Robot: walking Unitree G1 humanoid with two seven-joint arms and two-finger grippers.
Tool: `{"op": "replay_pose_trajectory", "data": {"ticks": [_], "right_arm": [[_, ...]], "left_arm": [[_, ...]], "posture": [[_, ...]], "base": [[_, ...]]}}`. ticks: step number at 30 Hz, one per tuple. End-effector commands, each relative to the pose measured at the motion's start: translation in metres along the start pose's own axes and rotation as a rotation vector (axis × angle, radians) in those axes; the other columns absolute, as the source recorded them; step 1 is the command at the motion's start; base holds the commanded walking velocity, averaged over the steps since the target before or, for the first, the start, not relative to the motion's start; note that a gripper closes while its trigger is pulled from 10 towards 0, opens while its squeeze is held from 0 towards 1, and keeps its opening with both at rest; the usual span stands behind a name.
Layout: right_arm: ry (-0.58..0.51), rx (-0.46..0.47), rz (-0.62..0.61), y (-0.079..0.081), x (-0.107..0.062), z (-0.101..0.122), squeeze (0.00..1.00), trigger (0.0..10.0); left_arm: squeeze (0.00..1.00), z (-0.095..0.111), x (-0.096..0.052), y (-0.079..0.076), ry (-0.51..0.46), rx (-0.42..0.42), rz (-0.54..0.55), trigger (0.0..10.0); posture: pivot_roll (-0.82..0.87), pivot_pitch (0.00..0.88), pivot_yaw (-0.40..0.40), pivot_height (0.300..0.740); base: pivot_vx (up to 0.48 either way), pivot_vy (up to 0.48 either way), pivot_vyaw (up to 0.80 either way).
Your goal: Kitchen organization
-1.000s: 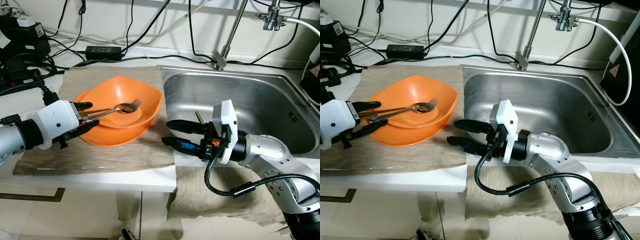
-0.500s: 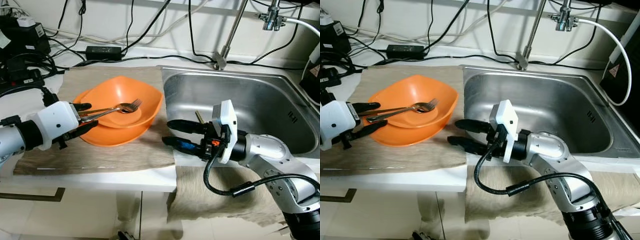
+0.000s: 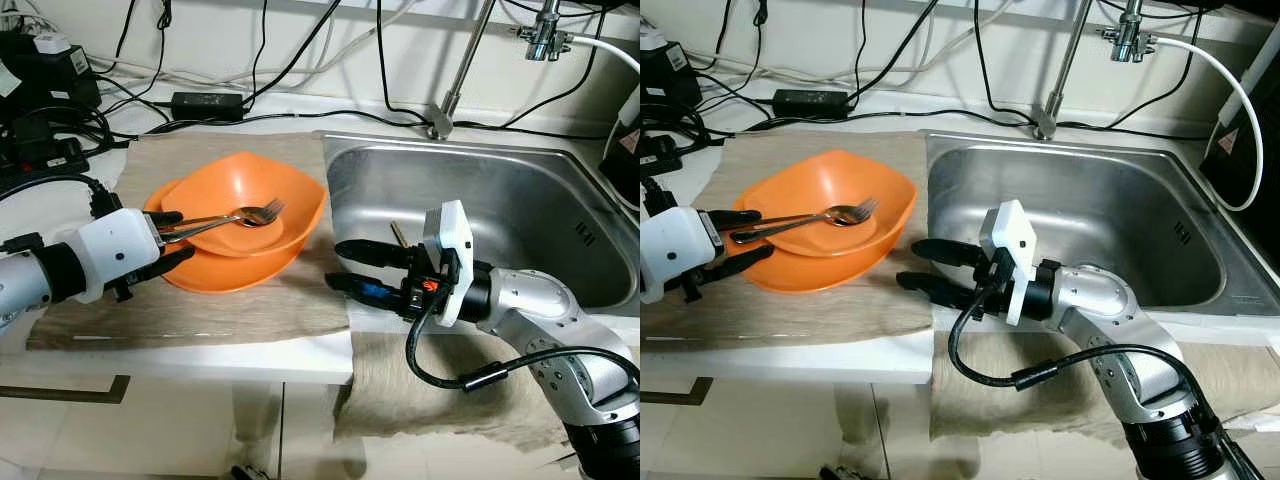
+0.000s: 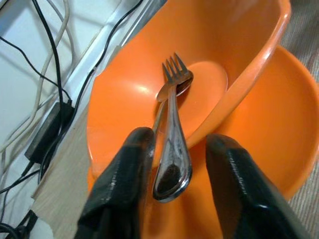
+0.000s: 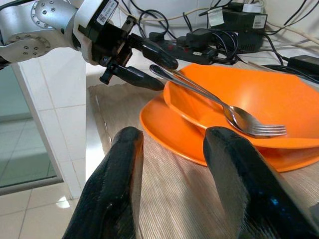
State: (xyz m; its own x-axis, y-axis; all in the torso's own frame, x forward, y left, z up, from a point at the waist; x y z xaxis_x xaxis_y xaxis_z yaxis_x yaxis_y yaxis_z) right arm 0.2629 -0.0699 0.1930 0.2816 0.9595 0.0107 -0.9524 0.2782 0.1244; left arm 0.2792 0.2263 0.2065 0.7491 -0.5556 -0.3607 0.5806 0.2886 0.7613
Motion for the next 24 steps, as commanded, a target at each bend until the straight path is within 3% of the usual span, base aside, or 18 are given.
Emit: {"op": "replay_pose_trajectory", "data": {"ticks": [1, 8, 24], "right_arm": [[-0.001, -0.023, 0.014, -0.0003, 0.0004, 0.0042, 0.0, 10.0], [0.0, -0.025, 0.015, -0.0004, 0.0, 0.0041, 0.0, 10.0], [0.006, -0.033, 0.014, 0.0002, -0.0021, 0.0025, 0.0, 10.0]], "left_arm": [[0.0, 0.0029, 0.0026, -0.0008, -0.02, -0.012, -0.014, 2.7], [0.0, 0.005, 0.0025, -0.0032, -0.036, -0.031, -0.028, 0.1], [0.0, 0.0102, 0.0042, 0.0007, -0.067, -0.025, -0.025, 0.0]], "posture": [[0.01, 0.0, -0.052, 0.74], [0.01, 0.0, -0.051, 0.74], [0.01, 0.0, -0.043, 0.74]], "base": [[0.0, 0.0, 0.0], [0.0, 0.0, 0.0], [0.0, 0.0, 0.0]]}}
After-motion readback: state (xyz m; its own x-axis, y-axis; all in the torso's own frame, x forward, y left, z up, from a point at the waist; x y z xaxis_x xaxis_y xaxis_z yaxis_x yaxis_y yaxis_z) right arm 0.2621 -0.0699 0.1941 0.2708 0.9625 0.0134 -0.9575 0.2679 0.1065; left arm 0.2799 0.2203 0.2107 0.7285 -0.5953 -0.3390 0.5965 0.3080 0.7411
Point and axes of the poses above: a point about 5 cm out from each wrist's last joint towards the gripper, its own x axis pointing out of the wrist towards the gripper, its own z axis along the axis of the wrist's last joint, y = z × x, the point moved 4 cm from there along x, pointing out of the wrist towards the gripper, and after that the axes turned 8 degrees about x, right-handed, at the moved point
